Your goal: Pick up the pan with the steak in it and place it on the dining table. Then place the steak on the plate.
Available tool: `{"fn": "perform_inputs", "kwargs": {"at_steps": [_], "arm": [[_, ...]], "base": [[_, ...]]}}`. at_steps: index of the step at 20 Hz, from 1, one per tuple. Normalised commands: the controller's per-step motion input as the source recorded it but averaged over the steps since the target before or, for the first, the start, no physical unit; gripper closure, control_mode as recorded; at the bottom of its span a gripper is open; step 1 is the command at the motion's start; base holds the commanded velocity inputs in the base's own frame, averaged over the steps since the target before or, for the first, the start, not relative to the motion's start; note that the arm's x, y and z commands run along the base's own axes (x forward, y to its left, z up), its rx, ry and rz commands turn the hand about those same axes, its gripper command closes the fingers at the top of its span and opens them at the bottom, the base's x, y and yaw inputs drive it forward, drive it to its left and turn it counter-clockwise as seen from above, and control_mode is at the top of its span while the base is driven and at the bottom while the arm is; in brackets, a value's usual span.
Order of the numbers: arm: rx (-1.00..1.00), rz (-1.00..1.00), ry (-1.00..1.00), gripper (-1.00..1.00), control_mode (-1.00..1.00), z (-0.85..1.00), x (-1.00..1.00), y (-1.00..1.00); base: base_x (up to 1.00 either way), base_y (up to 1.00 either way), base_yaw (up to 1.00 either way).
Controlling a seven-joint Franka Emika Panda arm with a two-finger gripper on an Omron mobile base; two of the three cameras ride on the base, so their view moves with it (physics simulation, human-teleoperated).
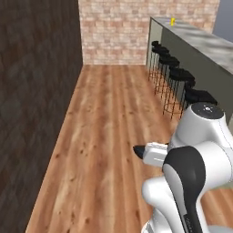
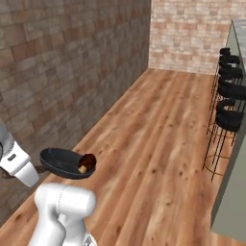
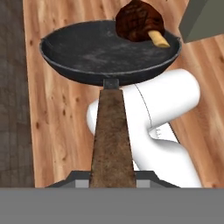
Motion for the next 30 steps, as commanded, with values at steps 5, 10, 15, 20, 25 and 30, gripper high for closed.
{"fn": "perform_inputs", "kwargs": {"at_steps": [5, 10, 15, 20, 25, 30], "arm": [[0.00, 0.00, 0.00, 1.00, 1.00, 0.00, 0.00, 0.00], [0.00, 0.00, 0.00, 1.00, 1.00, 0.00, 0.00, 0.00], [0.00, 0.00, 0.00, 1.00, 1.00, 0.00, 0.00, 0.00], [0.00, 0.00, 0.00, 1.00, 1.00, 0.00, 0.00, 0.00], [0.00, 0.00, 0.00, 1.00, 1.00, 0.00, 0.00, 0.00], [0.00, 0.00, 0.00, 1.00, 1.00, 0.00, 0.00, 0.00]], "base": [[0.81, 0.24, -0.01], [0.71, 0.23, 0.00], [0.80, 0.20, 0.00], [0.94, 0.15, -0.01], [1.00, 0.10, -0.01], [1.00, 0.13, -0.02]]}}
